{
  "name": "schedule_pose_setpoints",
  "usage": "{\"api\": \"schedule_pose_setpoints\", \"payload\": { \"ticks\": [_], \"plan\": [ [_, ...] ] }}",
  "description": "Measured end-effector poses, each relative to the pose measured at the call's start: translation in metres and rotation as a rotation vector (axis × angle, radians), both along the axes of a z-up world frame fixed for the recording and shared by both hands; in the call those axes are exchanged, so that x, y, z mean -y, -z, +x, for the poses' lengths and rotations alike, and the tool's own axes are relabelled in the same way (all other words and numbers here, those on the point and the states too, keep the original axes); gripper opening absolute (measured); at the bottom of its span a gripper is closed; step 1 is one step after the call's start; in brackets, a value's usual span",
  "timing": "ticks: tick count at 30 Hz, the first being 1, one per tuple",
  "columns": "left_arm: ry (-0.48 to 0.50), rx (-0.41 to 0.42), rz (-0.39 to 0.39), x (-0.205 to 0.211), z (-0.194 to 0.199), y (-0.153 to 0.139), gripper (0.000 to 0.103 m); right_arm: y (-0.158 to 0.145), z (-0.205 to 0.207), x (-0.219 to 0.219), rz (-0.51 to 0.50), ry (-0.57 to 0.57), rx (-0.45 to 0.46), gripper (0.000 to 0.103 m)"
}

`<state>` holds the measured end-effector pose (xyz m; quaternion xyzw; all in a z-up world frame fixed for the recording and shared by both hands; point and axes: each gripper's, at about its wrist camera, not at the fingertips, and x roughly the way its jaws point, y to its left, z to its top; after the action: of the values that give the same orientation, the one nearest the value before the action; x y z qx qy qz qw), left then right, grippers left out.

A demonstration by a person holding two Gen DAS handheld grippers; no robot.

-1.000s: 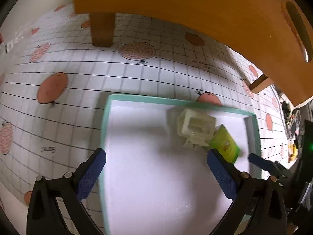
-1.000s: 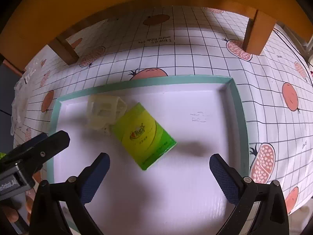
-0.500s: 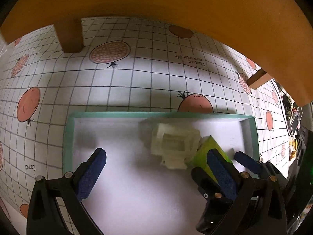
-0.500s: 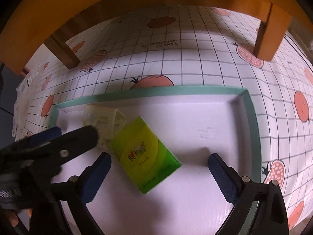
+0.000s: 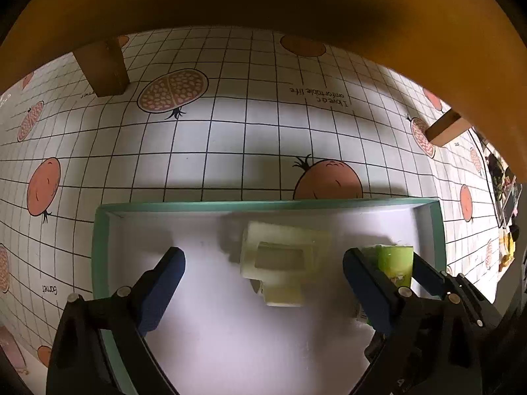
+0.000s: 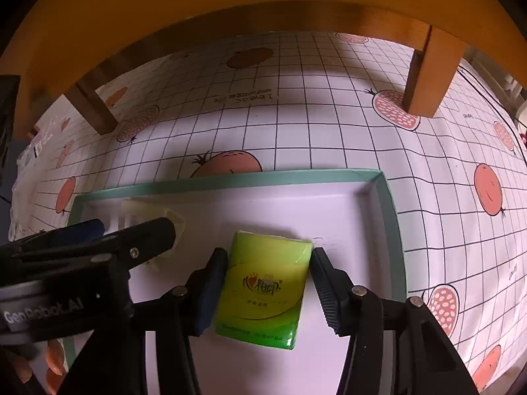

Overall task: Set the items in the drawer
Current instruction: 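Grasp the white plastic clip with the left tool while the right tool grasps the green tissue packet, then carry the white clip and green tissue packet up into the open drawer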

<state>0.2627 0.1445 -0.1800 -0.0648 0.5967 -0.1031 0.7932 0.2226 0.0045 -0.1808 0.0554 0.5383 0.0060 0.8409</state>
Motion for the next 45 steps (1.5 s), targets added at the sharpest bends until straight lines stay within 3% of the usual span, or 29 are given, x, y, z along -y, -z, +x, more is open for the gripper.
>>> {"api": "schedule_pose_setpoints", "payload": {
  "ticks": [4, 9, 12, 16, 30, 39, 45],
  "plan": [
    [-0.002, -0.019, 0.028, 0.004, 0.001, 0.006, 0.082, -0.001, -0.001, 0.002, -0.017, -0.002, -0.004, 0.054],
    [0.004, -0.012, 0.063, 0.007, 0.0, 0.01, 0.077, -0.001, -0.004, 0.003, -0.036, -0.007, -0.009, 0.052],
    [0.009, 0.0, 0.087, 0.007, -0.004, 0.01, 0.069, -0.001, -0.004, 0.0, -0.058, -0.018, -0.011, 0.052],
    [0.022, 0.016, 0.119, -0.001, -0.011, 0.008, 0.053, 0.001, -0.006, -0.005, -0.11, -0.045, -0.016, 0.051],
    [0.033, 0.029, 0.113, -0.023, -0.055, 0.013, 0.053, 0.0, -0.01, -0.008, -0.135, -0.056, -0.021, 0.05],
    [-0.041, -0.019, 0.033, -0.063, -0.085, 0.007, 0.053, -0.006, -0.017, -0.01, -0.087, -0.055, -0.019, 0.05],
    [-0.061, 0.019, -0.007, -0.089, -0.089, -0.018, 0.053, -0.02, -0.024, -0.01, -0.054, -0.031, 0.011, 0.05]
  ]
}}
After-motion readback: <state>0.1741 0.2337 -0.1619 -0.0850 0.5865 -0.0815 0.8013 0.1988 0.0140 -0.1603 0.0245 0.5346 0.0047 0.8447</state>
